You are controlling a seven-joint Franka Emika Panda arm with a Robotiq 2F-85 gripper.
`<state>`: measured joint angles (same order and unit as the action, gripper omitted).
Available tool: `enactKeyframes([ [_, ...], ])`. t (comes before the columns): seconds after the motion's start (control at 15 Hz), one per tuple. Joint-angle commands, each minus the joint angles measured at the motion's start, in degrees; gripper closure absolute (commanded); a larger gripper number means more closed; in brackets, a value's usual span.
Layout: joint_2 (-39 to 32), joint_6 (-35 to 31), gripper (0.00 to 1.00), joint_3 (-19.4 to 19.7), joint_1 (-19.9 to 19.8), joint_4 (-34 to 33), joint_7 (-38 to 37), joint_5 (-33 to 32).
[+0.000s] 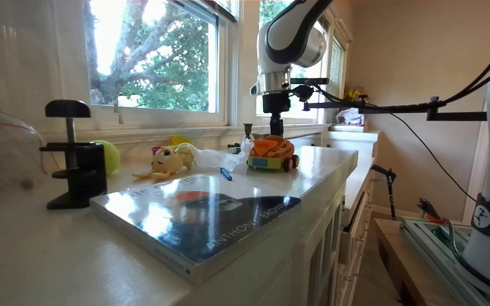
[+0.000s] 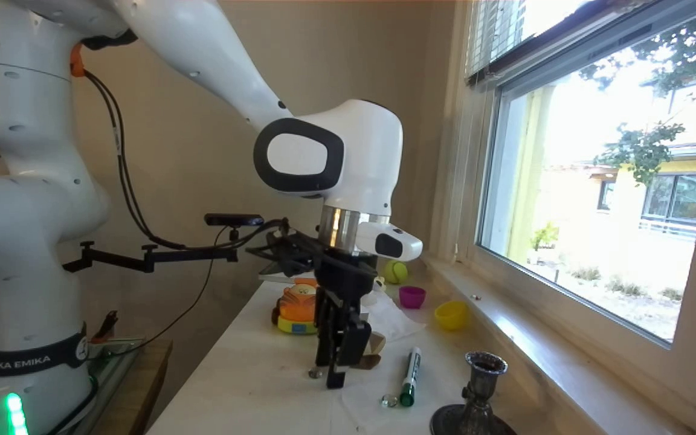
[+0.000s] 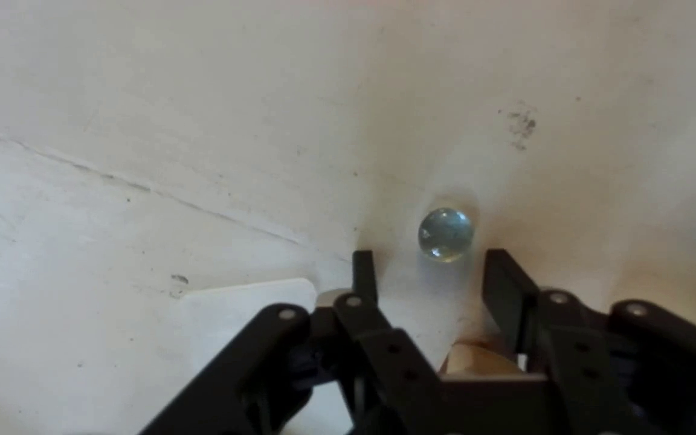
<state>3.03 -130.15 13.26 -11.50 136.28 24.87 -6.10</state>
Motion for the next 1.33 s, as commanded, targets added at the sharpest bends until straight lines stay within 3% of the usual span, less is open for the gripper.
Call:
enactKeyframes([
  [0.0, -0.21, -0.21, 0.81, 0.13, -0.20, -0.32, 1.40, 1.70],
  [0.13, -0.17, -0.09, 0.90, 0.12, -0.15, -0.37, 1.40, 1.96],
  [0.2, -0.12, 0.07, 0.87, 0.11, -0.10, -0.41, 1.40, 2.07],
  [0.27, -0.07, 0.16, 0.59, 0.10, -0.06, -0.42, 1.36, 2.07],
  [0.33, -0.15, 0.04, 0.61, 0.14, -0.08, -0.39, 1.42, 2.11],
  [0.47, -0.04, 0.16, 0.54, 0.21, -0.13, -0.39, 1.32, 2.00],
  [1.0, 0.53, 0.99, 0.00, -0.16, 0.20, -0.27, 0.72, 1.60],
  [1.27, 0.40, 2.98, 0.00, -0.30, 0.30, -0.35, 0.46, 1.83],
])
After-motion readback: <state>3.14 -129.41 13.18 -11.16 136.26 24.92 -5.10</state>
